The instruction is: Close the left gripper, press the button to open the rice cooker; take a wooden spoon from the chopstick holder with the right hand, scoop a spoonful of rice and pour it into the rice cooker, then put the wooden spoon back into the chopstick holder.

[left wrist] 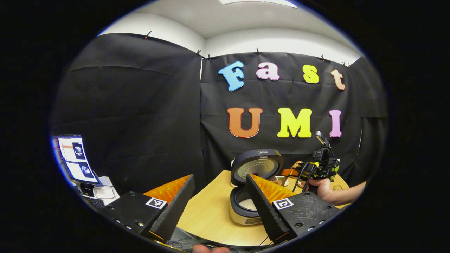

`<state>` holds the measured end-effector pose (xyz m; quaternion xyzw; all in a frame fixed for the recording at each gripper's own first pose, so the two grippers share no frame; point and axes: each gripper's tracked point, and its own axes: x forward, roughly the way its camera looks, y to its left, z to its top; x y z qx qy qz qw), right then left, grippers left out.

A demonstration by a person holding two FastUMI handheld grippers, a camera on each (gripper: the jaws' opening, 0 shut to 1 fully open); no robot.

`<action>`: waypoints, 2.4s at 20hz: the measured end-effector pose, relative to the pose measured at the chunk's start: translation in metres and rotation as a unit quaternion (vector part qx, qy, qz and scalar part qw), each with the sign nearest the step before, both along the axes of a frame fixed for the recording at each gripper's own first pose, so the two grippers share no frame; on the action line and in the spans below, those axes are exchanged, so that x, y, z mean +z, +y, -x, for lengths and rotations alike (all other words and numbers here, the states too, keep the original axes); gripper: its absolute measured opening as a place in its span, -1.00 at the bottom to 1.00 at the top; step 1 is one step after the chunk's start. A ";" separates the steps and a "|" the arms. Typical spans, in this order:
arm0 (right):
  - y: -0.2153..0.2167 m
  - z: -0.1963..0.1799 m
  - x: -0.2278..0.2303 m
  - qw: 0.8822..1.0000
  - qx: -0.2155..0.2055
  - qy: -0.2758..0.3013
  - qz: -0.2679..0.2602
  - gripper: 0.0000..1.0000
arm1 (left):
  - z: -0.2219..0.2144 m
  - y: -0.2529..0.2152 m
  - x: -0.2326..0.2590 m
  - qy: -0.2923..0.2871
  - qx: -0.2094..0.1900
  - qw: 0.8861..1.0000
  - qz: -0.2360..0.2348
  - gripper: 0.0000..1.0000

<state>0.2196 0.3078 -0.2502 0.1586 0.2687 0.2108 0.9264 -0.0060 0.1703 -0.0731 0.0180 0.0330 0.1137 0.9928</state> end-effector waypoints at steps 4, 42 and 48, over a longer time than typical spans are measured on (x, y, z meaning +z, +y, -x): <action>0.018 0.006 0.001 0.994 0.032 -0.064 0.083 -0.83 | 0.001 0.006 -0.003 -0.004 -0.006 1.000 0.003 0.89; -0.014 0.082 0.131 0.976 -0.014 -0.206 0.075 -0.84 | -0.007 -0.039 -0.006 -0.005 -0.161 0.987 0.010 0.89; -0.139 0.079 0.186 0.985 -0.072 -0.136 -0.082 -0.87 | -0.014 -0.125 0.010 -0.009 -0.180 0.984 0.006 0.89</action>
